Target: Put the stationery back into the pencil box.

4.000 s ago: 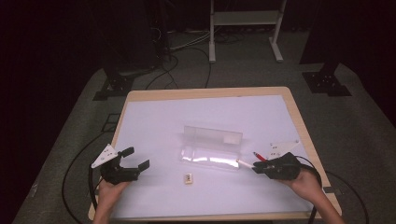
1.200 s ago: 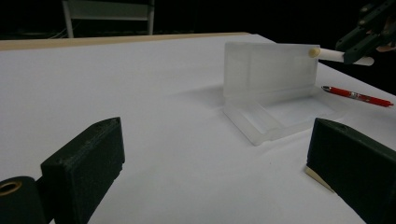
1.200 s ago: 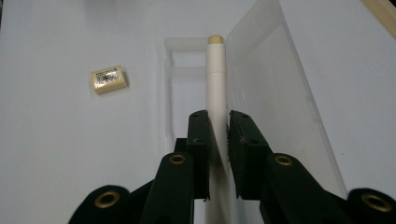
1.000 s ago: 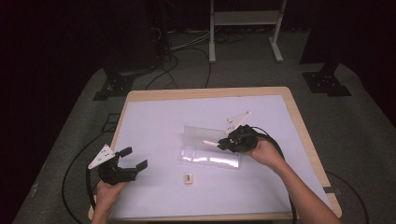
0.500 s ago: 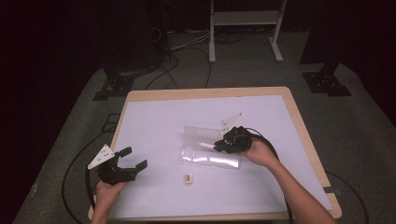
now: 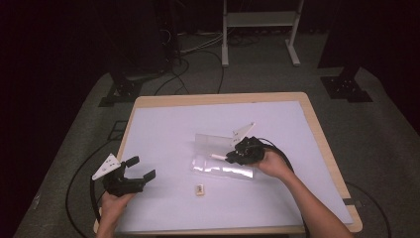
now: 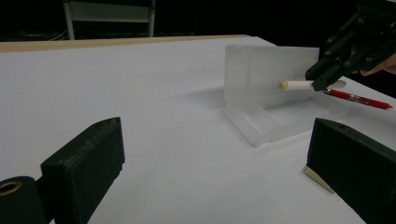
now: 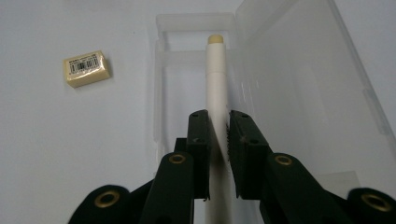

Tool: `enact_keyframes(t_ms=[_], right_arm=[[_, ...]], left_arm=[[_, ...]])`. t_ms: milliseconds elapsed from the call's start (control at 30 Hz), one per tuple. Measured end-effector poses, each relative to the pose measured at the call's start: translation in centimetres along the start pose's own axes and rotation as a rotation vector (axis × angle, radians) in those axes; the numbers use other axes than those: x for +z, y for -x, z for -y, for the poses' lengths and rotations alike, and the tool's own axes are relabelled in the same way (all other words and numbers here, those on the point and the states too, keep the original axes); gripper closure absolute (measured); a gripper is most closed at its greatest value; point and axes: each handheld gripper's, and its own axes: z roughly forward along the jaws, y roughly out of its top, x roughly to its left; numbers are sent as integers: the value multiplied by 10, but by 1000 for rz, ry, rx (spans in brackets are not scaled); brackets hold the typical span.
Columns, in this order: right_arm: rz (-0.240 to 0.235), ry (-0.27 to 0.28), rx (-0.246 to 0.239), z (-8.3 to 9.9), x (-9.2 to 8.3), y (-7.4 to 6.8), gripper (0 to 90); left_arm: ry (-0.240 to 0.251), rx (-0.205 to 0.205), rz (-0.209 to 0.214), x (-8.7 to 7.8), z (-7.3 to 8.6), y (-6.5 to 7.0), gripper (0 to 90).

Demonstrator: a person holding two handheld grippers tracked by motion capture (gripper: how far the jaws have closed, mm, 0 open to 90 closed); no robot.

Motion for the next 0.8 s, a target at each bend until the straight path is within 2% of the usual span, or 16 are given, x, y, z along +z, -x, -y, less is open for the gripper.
enact_keyframes(t_ms=[800], right_arm=[[-10,-24,17,11,16,5,781]], left_arm=[[2,-4,-1,0,0,0,36]])
